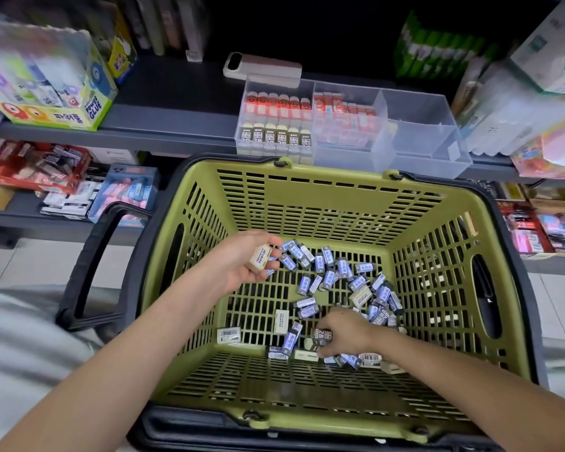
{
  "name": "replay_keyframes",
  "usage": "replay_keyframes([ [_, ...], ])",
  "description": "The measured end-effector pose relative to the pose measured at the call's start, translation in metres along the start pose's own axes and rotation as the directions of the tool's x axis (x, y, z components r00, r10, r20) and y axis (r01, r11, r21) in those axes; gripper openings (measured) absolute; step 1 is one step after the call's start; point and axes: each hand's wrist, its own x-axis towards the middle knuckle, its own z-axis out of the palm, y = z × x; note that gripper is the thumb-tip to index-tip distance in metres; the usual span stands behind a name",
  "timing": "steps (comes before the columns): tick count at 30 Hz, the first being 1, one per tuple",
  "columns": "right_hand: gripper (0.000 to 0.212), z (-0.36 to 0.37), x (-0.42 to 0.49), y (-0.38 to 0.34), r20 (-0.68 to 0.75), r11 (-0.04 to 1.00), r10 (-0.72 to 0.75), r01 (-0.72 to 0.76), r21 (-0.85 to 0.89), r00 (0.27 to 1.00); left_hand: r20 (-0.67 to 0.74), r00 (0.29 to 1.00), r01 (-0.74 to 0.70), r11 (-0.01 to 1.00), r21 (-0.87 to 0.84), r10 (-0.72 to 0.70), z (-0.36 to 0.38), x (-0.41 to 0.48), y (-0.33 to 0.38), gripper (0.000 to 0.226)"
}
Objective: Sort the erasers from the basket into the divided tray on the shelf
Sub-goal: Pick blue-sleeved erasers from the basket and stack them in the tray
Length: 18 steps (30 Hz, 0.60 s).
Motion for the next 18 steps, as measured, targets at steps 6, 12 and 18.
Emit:
replay_keyframes([
  [6, 0.021, -0.056, -0.024, -0.035, -0.168, 0.568, 0.082, 0.092, 0.818, 0.982, 0.083, 0.996, -0.019, 1.0, -0.008, 0.02, 0.01, 0.005, -0.014, 0.045],
  [12, 0.016, -0.086, -0.029, -0.08, -0.272, 0.324, 0.068, 0.237, 0.916, 0.96, 0.313, 0.947, -0.024, 0.99, -0.136, 0.066, 0.019, 0.009, -0.02, 0.07],
  [18, 0.038, -0.109, -0.039, -0.096, -0.338, 0.423, -0.102, 0.348, 0.837, 0.936, 0.265, 0.963, 0.028, 0.948, -0.318, 0.06, 0.017, 0.004, -0.015, 0.036],
])
